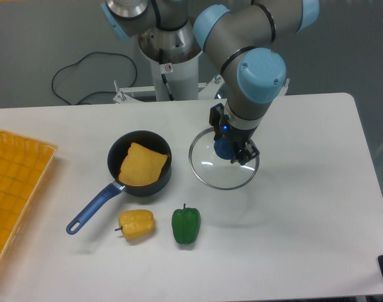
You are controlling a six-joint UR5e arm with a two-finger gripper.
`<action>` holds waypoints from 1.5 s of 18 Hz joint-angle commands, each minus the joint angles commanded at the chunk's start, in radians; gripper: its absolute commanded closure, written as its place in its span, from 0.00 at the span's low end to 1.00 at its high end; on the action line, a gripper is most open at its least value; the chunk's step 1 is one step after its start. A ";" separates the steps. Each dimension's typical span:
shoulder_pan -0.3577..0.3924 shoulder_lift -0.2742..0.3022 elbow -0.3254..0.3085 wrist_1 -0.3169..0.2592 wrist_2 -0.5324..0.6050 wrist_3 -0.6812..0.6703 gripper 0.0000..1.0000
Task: Close the pot lid
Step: 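Lift the held glass lid off the table with the gripper, then carry the glass lid over the dark saucepan and lower it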
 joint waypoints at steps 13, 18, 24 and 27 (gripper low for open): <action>-0.167 0.071 -0.081 0.003 0.002 -0.235 0.49; -0.267 0.061 -0.095 0.014 0.002 -0.369 0.49; -0.371 0.055 -0.192 0.167 0.011 -0.489 0.49; -0.385 0.063 -0.221 0.173 0.012 -0.499 0.49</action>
